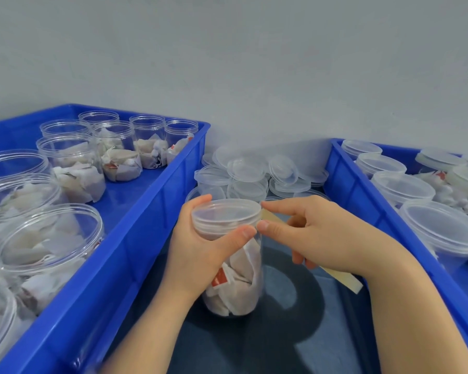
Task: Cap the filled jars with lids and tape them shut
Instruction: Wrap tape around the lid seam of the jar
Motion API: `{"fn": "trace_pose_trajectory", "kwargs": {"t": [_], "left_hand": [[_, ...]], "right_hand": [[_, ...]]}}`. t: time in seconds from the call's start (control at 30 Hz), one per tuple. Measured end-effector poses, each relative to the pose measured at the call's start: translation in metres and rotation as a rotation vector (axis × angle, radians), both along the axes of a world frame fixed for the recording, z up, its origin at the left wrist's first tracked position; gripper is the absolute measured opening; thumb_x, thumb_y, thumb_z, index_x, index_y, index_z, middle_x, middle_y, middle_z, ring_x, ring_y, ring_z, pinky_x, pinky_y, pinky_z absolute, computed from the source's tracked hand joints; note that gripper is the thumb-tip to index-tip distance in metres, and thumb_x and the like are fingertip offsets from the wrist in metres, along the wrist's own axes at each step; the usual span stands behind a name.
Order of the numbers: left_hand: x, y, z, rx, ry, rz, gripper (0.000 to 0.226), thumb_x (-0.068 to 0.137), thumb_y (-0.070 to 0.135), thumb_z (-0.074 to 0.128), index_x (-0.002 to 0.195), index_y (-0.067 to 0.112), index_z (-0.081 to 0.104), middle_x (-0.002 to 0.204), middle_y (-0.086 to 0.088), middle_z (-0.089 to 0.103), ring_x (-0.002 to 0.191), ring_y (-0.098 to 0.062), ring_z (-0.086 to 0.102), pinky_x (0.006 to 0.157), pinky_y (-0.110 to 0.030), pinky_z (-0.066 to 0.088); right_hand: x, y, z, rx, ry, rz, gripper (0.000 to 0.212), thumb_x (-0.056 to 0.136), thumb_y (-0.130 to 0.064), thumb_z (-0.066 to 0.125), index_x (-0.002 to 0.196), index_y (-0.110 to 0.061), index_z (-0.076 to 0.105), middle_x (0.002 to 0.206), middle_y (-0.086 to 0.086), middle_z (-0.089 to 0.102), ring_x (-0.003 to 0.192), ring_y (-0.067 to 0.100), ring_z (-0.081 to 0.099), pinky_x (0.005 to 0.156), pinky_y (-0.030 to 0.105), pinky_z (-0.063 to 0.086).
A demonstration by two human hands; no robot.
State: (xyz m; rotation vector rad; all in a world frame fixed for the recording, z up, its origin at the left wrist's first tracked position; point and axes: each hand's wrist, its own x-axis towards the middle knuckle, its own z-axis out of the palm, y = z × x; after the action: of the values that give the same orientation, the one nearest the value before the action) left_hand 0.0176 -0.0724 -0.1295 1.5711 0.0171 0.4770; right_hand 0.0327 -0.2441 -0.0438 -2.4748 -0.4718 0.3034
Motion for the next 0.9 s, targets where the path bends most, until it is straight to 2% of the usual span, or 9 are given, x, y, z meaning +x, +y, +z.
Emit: {"fn": "trace_pose_trajectory", "kwargs": {"t": [0.1,0.23,0.5,0.73,0.9], "left_hand": [[0.0010,0.0004,-0.0011,-0.012,0.001,-0.002,0.089,0.045,0.053,0.081,0.123,0.029,0.047,0.106,0.019,0.059,0.092,0.018,0.057,0.070,-0.001,0.044],[0.0011,0.0000,-0.0018,-0.015,0.001,0.002,0.098,0.035,0.062,0.074,0.123,0.030,0.047,0.107,0.018,0.059,0.095,0.017,0.056,0.071,-0.002,0.044],[0.0005,-0.0010,-0.0012,-0.002,-0.005,-0.004,0.099,0.036,0.062,0.073,0.125,0.029,0.046,0.108,0.019,0.058,0.095,0.018,0.055,0.070,-0.001,0.044],[0.0000,-0.0015,-0.0012,-0.006,-0.013,-0.003,0.097,0.037,0.059,0.075,0.124,0.028,0.047,0.107,0.019,0.058,0.093,0.018,0.056,0.069,-0.001,0.043],[0.0004,-0.0009,-0.0016,0.005,-0.013,-0.004,0.098,0.037,0.062,0.074,0.125,0.029,0.046,0.108,0.019,0.058,0.095,0.018,0.056,0.070,-0.001,0.043]], "right_hand": [[0.0004,0.0001,-0.0004,-0.005,0.003,0.007,0.061,0.078,-0.063,0.047,0.136,-0.047,0.043,0.050,-0.024,0.058,0.044,-0.001,0.057,0.052,0.013,0.047],[0.0004,-0.0002,-0.0009,-0.015,0.001,0.008,0.057,0.081,-0.061,0.048,0.136,-0.047,0.044,0.050,-0.021,0.059,0.044,0.000,0.057,0.057,0.018,0.049],[0.0007,0.0000,-0.0007,-0.035,0.001,0.006,0.057,0.081,-0.061,0.047,0.136,-0.048,0.043,0.050,-0.019,0.060,0.045,0.003,0.059,0.059,0.019,0.049],[0.0003,0.0003,-0.0002,-0.042,0.001,0.003,0.061,0.077,-0.064,0.044,0.136,-0.049,0.042,0.057,-0.009,0.064,0.047,0.005,0.061,0.062,0.020,0.051],[0.0012,0.0009,-0.0012,-0.045,0.000,-0.002,0.058,0.080,-0.061,0.045,0.137,-0.048,0.041,0.055,-0.012,0.063,0.047,0.004,0.061,0.061,0.020,0.050]]}}
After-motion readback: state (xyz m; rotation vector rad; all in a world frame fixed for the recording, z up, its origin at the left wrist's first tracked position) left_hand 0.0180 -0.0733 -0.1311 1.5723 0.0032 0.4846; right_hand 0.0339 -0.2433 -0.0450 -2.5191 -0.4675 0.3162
